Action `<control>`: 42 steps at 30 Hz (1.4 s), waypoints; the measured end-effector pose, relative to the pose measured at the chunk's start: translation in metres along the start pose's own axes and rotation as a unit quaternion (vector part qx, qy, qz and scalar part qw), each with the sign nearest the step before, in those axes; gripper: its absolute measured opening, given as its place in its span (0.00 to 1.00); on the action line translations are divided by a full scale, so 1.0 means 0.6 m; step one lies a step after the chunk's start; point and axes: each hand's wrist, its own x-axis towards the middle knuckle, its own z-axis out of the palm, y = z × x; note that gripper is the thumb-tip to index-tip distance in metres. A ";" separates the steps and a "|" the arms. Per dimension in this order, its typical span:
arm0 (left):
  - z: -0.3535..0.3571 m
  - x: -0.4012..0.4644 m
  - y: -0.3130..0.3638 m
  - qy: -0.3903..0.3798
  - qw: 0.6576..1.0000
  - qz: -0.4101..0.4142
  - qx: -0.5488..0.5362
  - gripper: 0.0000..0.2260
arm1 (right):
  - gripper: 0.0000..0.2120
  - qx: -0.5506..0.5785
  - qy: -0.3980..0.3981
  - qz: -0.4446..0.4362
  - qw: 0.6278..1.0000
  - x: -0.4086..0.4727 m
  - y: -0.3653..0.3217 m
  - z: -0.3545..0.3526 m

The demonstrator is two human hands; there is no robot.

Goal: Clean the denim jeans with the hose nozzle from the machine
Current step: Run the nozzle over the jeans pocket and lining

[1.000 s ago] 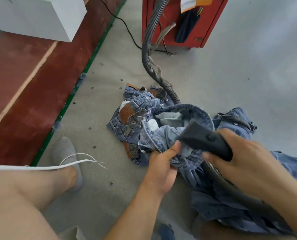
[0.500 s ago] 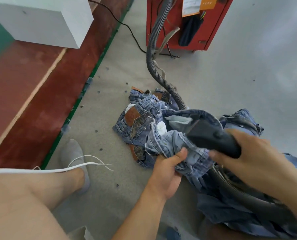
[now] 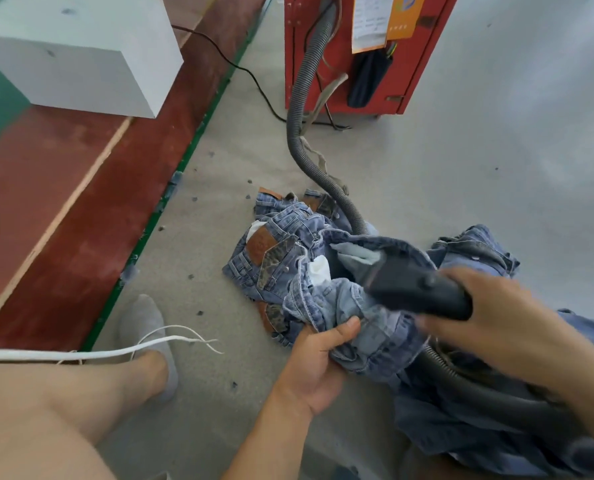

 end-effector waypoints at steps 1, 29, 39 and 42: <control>-0.003 -0.004 0.005 0.000 1.000 -0.017 0.023 0.20 | 0.11 0.039 0.054 0.026 0.997 0.009 0.002 -0.006; -0.090 -0.057 0.097 0.001 0.178 0.019 0.984 0.23 | 0.32 0.094 0.115 -0.082 0.985 0.053 0.038 0.024; -0.032 -0.048 0.158 0.239 0.861 -0.020 0.449 0.04 | 0.35 0.066 0.117 -0.107 0.985 0.035 0.048 0.014; -0.003 -0.053 0.182 0.271 0.900 -0.123 0.318 0.25 | 0.28 0.050 0.093 -0.129 0.986 0.031 0.040 0.017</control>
